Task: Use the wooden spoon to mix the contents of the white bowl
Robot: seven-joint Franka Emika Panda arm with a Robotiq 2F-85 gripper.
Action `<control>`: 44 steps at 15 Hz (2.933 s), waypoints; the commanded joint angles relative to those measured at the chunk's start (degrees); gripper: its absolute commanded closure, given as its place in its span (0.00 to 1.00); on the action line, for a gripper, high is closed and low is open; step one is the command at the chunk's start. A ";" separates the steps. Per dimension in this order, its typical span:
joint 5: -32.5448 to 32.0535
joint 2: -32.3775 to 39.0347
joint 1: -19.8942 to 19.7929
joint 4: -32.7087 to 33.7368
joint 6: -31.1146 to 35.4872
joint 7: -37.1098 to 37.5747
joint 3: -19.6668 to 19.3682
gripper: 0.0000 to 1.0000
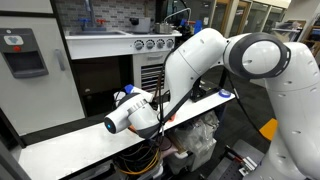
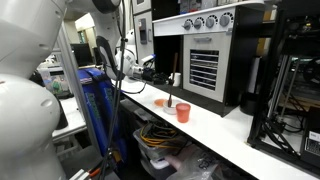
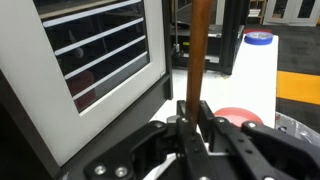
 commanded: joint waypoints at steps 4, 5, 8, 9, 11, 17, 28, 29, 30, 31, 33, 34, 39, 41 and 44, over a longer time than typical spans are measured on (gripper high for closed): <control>1.26 -1.46 -1.21 -2.69 1.55 0.42 -0.18 0.97; 0.79 -1.57 -1.13 -3.03 1.07 0.54 -0.45 0.97; -1.29 -1.99 -1.12 -4.38 -0.65 0.17 -1.77 0.97; -2.16 -2.03 -1.10 -4.85 -1.42 0.07 -2.26 0.97; -3.77 -2.01 -1.18 -5.75 -2.44 -0.09 -3.08 0.97; -7.84 -2.07 -1.46 -7.51 -4.67 -0.68 -3.90 0.97; -7.56 -0.97 -1.04 -7.24 -3.89 -0.14 -1.83 0.97; -7.39 -0.99 -1.03 -7.29 -3.83 -0.01 -1.62 0.97; -7.18 -0.99 -1.05 -7.27 -3.75 0.08 -1.40 0.97; -6.99 -0.98 -1.06 -7.24 -3.68 0.22 -1.21 0.97; -6.28 -0.92 -1.18 -7.09 -3.33 0.73 -0.77 0.97; -5.94 -0.88 -1.21 -7.02 -3.19 1.02 -0.63 0.97; -3.50 -0.77 -1.70 -6.37 -0.81 4.36 0.38 0.97; -2.89 -0.95 -1.76 -5.73 0.07 5.48 0.72 0.97; -2.70 -1.37 -1.65 -5.35 1.26 6.85 0.91 0.97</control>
